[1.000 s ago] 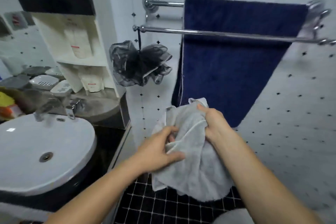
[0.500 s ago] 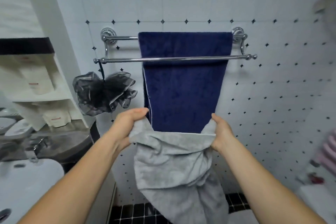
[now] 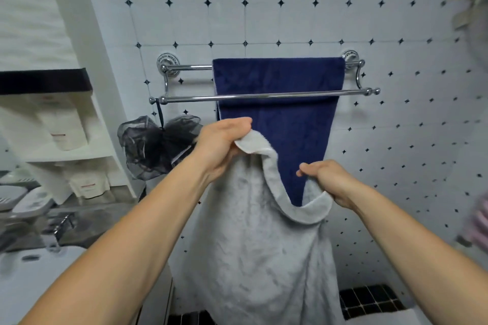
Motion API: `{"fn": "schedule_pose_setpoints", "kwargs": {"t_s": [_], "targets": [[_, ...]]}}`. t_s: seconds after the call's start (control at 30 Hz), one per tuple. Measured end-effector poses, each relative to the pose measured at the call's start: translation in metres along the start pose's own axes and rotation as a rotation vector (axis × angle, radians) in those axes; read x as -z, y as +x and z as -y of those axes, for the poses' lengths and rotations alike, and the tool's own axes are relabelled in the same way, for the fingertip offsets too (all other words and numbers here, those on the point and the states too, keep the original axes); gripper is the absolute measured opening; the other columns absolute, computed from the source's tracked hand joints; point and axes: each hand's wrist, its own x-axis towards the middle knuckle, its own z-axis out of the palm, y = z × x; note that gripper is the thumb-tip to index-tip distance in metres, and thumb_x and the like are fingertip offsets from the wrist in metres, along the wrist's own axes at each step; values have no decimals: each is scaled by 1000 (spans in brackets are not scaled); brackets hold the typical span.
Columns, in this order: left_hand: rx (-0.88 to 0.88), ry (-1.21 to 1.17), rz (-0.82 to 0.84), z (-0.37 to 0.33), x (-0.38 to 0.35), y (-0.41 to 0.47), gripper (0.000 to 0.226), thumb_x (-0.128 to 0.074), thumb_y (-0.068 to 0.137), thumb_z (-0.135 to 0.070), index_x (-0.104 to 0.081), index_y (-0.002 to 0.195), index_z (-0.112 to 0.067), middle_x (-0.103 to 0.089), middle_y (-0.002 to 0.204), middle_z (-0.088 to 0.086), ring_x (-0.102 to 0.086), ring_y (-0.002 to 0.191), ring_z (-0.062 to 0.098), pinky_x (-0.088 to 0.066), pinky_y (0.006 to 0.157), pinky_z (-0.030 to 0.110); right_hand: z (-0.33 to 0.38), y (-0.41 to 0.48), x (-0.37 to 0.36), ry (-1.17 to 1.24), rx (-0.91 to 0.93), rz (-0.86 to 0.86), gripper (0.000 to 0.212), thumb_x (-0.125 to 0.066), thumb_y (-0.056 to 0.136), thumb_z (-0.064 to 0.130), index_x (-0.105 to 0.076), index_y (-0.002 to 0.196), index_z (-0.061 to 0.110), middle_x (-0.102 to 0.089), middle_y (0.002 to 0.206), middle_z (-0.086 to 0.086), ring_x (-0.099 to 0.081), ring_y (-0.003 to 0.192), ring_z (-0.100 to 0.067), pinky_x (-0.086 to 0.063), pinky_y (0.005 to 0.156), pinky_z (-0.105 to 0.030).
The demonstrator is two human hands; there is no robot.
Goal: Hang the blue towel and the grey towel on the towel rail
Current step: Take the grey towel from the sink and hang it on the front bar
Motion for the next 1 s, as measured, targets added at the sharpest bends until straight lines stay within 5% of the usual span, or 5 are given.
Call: {"fn": "schedule_pose_setpoints", "kwargs": {"t_s": [0.17, 0.33, 0.6, 0.87, 1.0], "targets": [[-58, 140, 148, -3, -26, 4, 32, -59, 81, 10, -71, 103, -10, -75, 97, 11, -71, 90, 20, -56, 83, 26, 48, -18, -8, 50, 261, 164, 67, -48, 73, 86, -74, 97, 29, -75, 99, 11, -70, 91, -5, -50, 80, -28], [-109, 159, 265, -9, -39, 18, 55, -45, 74, 21, -70, 109, -13, -75, 105, 14, -70, 101, 26, -56, 79, 27, 90, -16, -2, -152, 673, -32, 81, -76, 68, 56, -48, 141, 35, -56, 131, 15, -53, 118, 2, -41, 100, -20], [-394, 620, 140, -9, -26, 40, 16, -79, 64, -24, -69, 77, -21, -67, 72, -4, -59, 64, 11, -53, 68, 34, 124, 1, -7, -5, 816, -193, 24, -66, 78, 19, -77, 83, 40, -76, 88, 16, -69, 88, 1, -52, 76, -18], [135, 434, 362, 99, 10, 11, 35, -80, 77, -24, -69, 101, -2, -76, 101, 13, -71, 95, 28, -56, 86, 35, 152, 12, 27, 243, 824, -228, 28, -63, 87, 7, -77, 79, 30, -75, 80, 18, -67, 78, 2, -49, 71, -12], [117, 376, 72, 109, 32, 15, 18, -73, 84, -11, -65, 77, 3, -68, 69, 13, -59, 64, 22, -46, 56, 24, 152, 9, 55, 133, 770, -242, 23, -65, 88, 3, -75, 82, 23, -73, 72, 20, -64, 69, 6, -47, 65, -9]]}}
